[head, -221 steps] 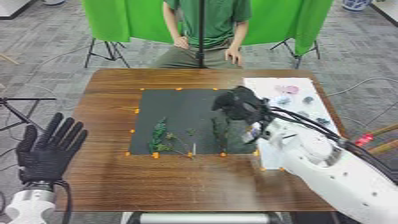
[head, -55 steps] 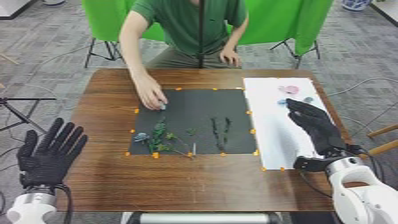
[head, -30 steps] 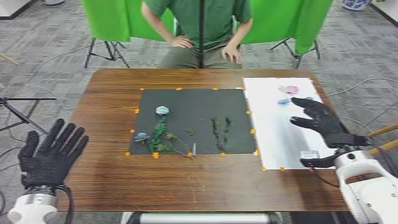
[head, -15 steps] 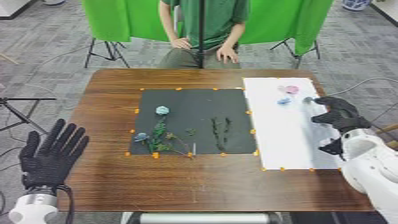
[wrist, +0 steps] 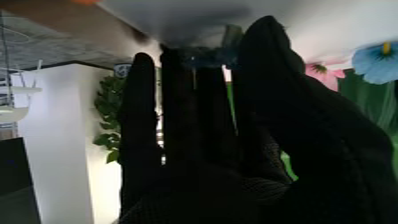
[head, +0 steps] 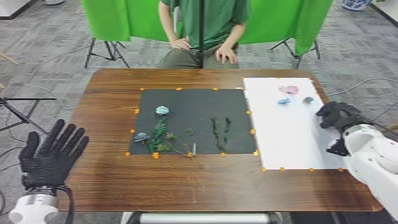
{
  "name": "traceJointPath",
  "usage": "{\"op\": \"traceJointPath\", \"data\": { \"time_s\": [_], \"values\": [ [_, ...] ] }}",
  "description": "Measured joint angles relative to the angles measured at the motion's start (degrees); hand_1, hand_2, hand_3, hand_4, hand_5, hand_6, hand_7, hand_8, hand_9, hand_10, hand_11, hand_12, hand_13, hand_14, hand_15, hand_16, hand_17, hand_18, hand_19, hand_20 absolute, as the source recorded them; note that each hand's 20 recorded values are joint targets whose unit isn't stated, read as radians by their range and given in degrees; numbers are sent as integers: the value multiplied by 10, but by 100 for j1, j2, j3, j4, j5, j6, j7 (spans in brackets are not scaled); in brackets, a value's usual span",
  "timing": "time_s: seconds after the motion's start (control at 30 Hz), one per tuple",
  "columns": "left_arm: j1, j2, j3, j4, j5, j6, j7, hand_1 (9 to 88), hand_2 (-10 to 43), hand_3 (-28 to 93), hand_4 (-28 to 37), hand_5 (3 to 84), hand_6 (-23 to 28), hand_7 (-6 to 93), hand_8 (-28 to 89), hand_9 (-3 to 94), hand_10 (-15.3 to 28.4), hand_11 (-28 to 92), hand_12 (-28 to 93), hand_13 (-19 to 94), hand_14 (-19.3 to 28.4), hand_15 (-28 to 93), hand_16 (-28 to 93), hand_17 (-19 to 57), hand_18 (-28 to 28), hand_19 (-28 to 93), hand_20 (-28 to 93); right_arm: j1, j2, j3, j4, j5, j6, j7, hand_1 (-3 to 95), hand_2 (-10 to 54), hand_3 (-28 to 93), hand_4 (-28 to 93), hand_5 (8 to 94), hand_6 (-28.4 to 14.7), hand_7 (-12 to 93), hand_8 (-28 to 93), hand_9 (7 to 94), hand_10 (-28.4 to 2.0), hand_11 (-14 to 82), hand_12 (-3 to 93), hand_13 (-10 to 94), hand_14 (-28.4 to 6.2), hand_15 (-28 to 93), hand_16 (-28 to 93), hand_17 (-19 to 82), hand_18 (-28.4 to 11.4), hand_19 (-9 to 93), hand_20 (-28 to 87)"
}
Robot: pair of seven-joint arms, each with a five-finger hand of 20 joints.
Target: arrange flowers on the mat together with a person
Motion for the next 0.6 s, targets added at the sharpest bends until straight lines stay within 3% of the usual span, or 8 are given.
{"op": "traceJointPath", "data": {
  "time_s": [0.13, 0.3, 0.6],
  "values": [
    [0, -6, 16, 0, 0, 0, 3, 240, 114, 700, -283, 438, 58, 90, -93, 402, 140, 148, 76, 289, 148, 278, -67, -28, 120, 253, 114, 36, -4, -51, 76, 57, 250, -115, 691, -95, 563, -281, 623, 47, 387, -66, 738, -49, 63, 329, 689, -2, 202, 437, 310, -104, 520, 364],
    [-2, -6, 65, 0, -4, -1, 15, 241, 114, 699, -283, 438, 58, 91, -93, 402, 141, 150, 77, 289, 148, 278, -67, -28, 120, 254, 114, -32, -11, -231, 115, 136, 875, -243, 697, -95, 598, -281, 645, 42, 396, -55, 763, -44, 62, 351, 719, 4, 234, 453, 314, -99, 592, 397],
    [3, -4, 87, 2, -10, 0, 27, 242, 114, 699, -283, 438, 58, 90, -92, 402, 141, 150, 76, 288, 148, 278, -67, -29, 120, 255, 114, -368, 30, -170, -267, 631, 1340, -671, 698, -95, 608, -282, 644, 41, 392, -54, 762, -46, 61, 353, 719, 3, 223, 451, 302, -91, 649, 333]
  ]
}}
